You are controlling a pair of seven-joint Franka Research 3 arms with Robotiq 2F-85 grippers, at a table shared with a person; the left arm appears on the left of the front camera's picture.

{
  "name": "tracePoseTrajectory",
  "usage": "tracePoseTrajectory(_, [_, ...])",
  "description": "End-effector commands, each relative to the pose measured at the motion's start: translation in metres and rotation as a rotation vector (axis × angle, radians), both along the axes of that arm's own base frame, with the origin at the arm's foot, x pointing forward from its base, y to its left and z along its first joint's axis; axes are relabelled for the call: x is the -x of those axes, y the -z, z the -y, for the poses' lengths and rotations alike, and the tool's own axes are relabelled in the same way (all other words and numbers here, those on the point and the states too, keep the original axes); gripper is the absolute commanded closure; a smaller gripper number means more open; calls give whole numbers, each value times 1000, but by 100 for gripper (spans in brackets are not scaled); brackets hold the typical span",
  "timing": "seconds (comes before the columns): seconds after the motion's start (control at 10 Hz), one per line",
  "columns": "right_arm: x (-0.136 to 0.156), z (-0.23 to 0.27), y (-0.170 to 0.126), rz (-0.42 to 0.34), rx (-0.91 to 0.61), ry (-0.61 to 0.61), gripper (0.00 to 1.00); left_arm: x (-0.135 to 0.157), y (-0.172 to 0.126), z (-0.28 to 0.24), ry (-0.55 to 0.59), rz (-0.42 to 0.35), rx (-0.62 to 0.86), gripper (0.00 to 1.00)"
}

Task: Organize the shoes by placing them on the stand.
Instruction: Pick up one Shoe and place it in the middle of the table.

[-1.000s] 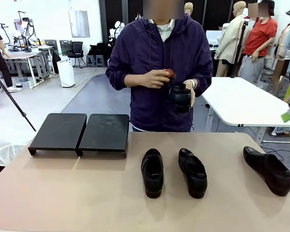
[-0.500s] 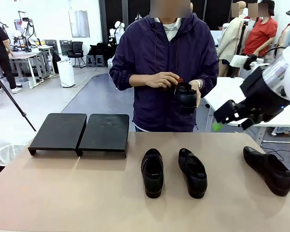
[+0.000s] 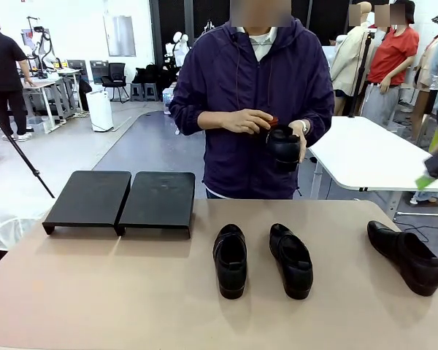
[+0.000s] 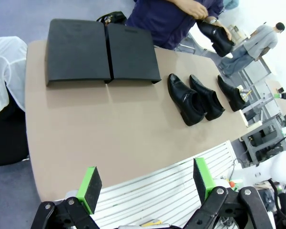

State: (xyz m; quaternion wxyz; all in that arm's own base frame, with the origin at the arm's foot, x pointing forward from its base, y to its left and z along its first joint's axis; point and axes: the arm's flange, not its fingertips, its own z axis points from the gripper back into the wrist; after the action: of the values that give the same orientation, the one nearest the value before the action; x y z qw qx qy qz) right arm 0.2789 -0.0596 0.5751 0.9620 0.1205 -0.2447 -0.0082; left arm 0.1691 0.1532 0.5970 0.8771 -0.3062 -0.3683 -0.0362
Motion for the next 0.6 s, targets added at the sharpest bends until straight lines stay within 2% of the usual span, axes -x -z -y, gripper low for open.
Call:
tracePoseTrajectory(0.0, [12,48,12,-39,7,4,0,1,1,-1,15,13,7,0])
tracePoseTrajectory(0.2, [12,66,19,-38,-17,59,0,1,1,-1,15,13,7,0])
tracePoseTrajectory(0.5, [-9,38,25,-1,-4,-53,0,1,1,-1,15,13,7,0])
